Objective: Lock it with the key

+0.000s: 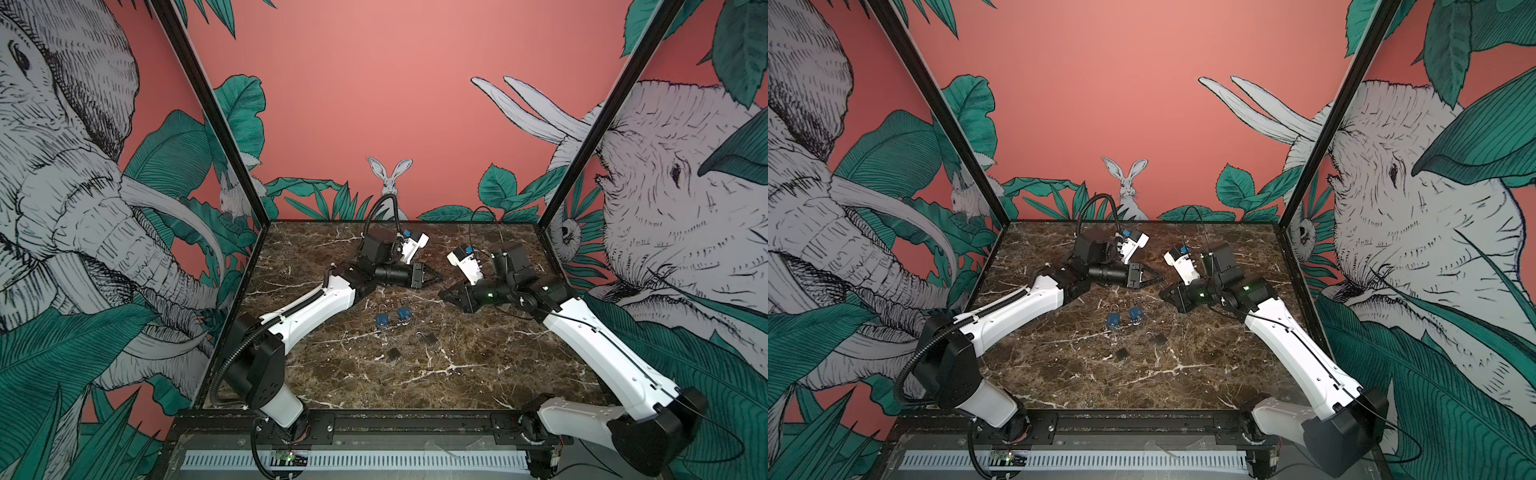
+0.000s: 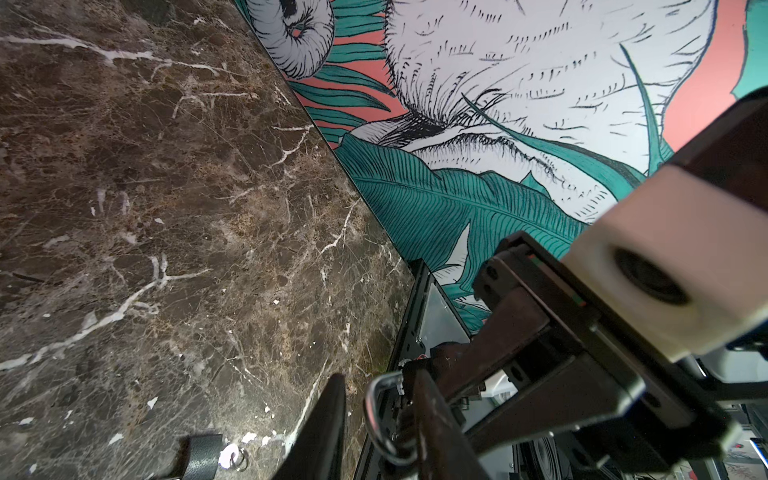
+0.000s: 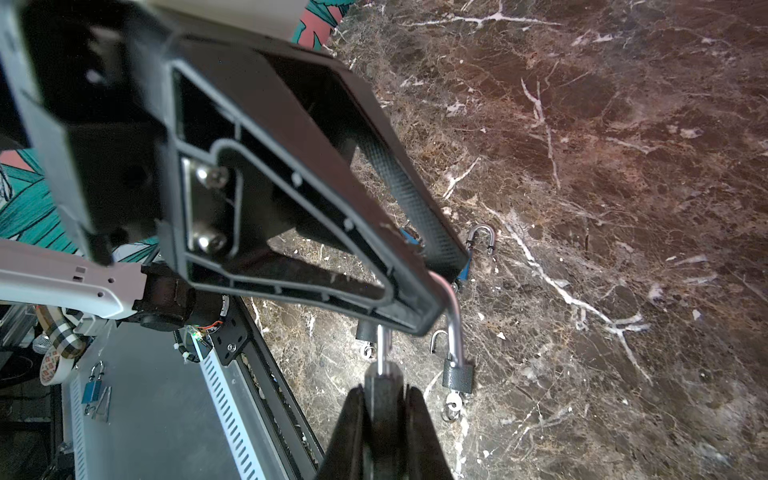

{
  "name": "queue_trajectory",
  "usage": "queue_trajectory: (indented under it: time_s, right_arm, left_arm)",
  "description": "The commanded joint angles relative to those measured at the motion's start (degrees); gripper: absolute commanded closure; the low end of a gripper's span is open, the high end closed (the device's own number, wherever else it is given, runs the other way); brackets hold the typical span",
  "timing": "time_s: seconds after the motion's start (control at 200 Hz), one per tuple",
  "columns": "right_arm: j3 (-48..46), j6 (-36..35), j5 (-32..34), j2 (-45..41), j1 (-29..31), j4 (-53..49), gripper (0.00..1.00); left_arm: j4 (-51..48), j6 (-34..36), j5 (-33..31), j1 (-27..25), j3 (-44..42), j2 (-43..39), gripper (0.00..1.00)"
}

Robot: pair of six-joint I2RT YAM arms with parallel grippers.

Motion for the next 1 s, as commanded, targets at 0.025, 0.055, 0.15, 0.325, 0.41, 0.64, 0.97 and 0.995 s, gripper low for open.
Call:
queue_trajectory:
  time_s: [0.025, 0.055, 0.15, 0.325, 0.41, 0.64, 0.97, 0.995]
  right_arm:
    - [1.56, -0.77, -1.51, 0.55, -0.02, -0.14, 1.0]
    - [1.48, -0.67, -1.58, 0.72, 0.02, -0.17, 1.0]
    - [1.53, -0.7, -1.59, 0.79, -0.05, -0.41, 1.0]
    - [1.71, -0.62, -1.6, 0.8, -0.02, -0.7, 1.0]
    - [1.82, -0.47, -1.59, 0.84, -0.01, -0.54, 1.0]
    - [2.44, -0.29, -1.86, 1.09, 0.05, -0.33, 1.0]
    - [3.17, -0.29, -2.7, 0.92, -0.02, -0.87, 1.0]
    - [3.14, -0.27, -2.94, 0.99, -0.05, -0.96, 1.0]
  left_arm:
    - [0.98, 1.03, 0.64, -0.2, -0.48, -2.31, 0.68]
    - [1.12, 1.03, 0.49, -0.2, -0.47, -2.57, 0.67]
    - [1.31, 0.96, -0.95, -0.2, -0.4, -3.6, 0.66]
    - [1.07, 1.23, -1.16, -0.13, 0.56, -4.44, 0.64]
    - [0.31, 1.64, 1.18, -0.2, 1.4, -3.87, 0.64]
    - [-1.05, 2.21, 2.56, -2.75, 1.14, -2.5, 0.65]
    - [-1.29, 2.64, -1.1, -2.57, -0.16, -3.79, 0.63]
    - [-0.92, 2.46, -1.21, -2.44, -0.17, -3.82, 0.63]
